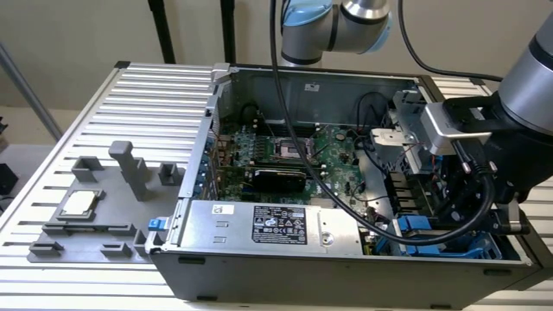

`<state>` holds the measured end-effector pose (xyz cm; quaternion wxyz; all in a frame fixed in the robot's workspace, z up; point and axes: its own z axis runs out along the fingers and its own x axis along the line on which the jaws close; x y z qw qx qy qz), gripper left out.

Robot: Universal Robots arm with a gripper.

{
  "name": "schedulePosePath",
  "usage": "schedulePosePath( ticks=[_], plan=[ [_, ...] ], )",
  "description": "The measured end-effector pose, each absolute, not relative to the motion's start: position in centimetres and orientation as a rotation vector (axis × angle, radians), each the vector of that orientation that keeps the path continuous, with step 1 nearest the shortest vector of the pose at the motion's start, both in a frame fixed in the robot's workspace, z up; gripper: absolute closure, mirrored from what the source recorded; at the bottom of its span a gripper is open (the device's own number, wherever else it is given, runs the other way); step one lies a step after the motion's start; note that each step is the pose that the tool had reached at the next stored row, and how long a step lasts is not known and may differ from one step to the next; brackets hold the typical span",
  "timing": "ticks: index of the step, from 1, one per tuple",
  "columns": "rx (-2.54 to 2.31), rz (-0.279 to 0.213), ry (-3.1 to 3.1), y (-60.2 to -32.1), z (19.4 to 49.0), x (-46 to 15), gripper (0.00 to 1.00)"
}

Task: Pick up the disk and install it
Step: 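Insert the second disk wire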

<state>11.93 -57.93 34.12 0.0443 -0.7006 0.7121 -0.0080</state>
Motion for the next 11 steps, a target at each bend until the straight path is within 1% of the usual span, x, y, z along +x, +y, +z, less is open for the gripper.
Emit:
schedulePosePath(
  ticks=[11],
  plan=[
    [-2.144,-0.031,2.179,-57.93,33.58,11.87,0.84]
  ],
)
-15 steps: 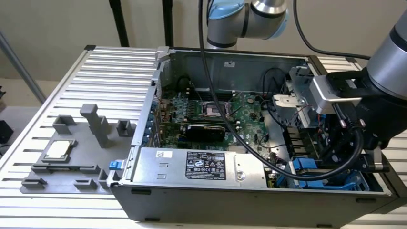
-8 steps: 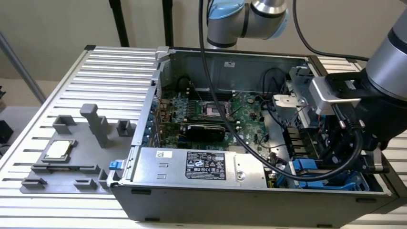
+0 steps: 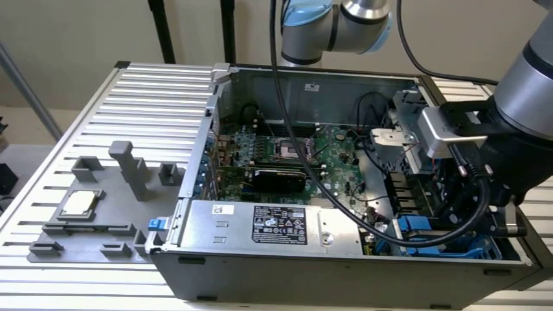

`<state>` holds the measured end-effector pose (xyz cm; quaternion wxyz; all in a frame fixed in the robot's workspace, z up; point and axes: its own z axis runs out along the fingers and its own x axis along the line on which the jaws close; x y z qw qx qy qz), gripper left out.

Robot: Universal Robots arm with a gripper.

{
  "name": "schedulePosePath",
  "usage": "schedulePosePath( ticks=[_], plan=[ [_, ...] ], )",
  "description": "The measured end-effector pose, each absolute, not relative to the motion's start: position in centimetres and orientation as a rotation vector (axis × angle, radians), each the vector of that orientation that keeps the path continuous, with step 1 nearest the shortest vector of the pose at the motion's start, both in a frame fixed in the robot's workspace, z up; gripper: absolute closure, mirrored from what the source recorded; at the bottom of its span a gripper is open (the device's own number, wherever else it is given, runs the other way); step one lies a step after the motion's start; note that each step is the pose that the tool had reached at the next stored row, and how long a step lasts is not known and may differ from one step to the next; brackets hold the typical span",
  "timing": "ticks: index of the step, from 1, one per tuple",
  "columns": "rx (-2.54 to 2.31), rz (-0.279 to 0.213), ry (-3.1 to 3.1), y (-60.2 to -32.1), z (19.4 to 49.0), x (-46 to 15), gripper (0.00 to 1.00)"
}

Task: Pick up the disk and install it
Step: 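Insert the second disk wire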

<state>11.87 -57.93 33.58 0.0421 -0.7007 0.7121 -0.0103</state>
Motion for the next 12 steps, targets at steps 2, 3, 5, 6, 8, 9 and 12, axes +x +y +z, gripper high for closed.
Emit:
schedulePosePath(
  ticks=[2,3,5,6,8,9,12],
  plan=[
    [-2.144,-0.032,2.179,-57.9,33.6,11.9,0.82],
    [-2.144,-0.031,2.179,-57.9,33.6,11.9,0.82],
    [-2.144,-0.030,2.179,-57.9,33.7,11.9,0.75],
    [-2.144,-0.031,2.179,-57.9,33.9,11.9,0.75],
    [-2.144,-0.031,2.179,-58.0,34.3,11.8,0.75],
    [-2.144,-0.031,2.179,-58.0,34.5,11.7,0.75],
    [-2.145,-0.031,2.178,-58.0,34.8,11.0,0.75]
  ],
)
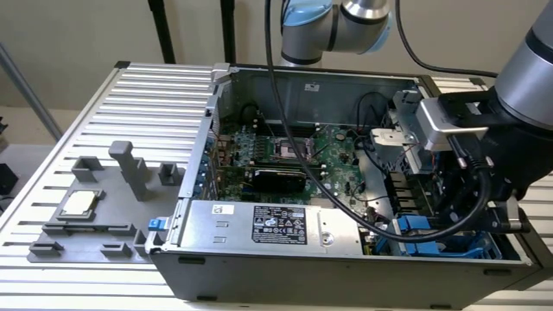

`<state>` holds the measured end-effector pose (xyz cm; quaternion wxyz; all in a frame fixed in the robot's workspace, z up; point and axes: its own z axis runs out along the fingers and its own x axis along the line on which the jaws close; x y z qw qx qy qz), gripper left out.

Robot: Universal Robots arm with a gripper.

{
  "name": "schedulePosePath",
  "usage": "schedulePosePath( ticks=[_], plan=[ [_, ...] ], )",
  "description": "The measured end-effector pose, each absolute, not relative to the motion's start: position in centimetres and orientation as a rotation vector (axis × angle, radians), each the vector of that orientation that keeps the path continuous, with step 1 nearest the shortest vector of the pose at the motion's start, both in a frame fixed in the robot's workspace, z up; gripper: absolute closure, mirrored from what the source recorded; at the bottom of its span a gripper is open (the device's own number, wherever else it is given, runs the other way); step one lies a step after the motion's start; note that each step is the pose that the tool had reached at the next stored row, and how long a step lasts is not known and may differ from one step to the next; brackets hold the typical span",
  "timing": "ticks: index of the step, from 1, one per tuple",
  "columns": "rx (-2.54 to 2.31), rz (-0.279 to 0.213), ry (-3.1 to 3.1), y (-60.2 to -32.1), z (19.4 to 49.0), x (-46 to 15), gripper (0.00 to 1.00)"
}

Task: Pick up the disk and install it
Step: 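Insert the second disk wire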

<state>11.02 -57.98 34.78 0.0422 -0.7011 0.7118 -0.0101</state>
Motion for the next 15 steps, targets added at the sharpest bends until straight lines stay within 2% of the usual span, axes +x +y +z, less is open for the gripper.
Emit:
schedulePosePath(
  ticks=[5,7,15],
  plan=[
    [-2.150,-0.031,2.173,-58.0,35.3,9.7,0.78],
    [-2.151,-0.031,2.172,-58.0,35.3,9.5,0.89],
    [-2.151,-0.031,2.171,-58.0,35.3,9.5,0.89]
  ],
)
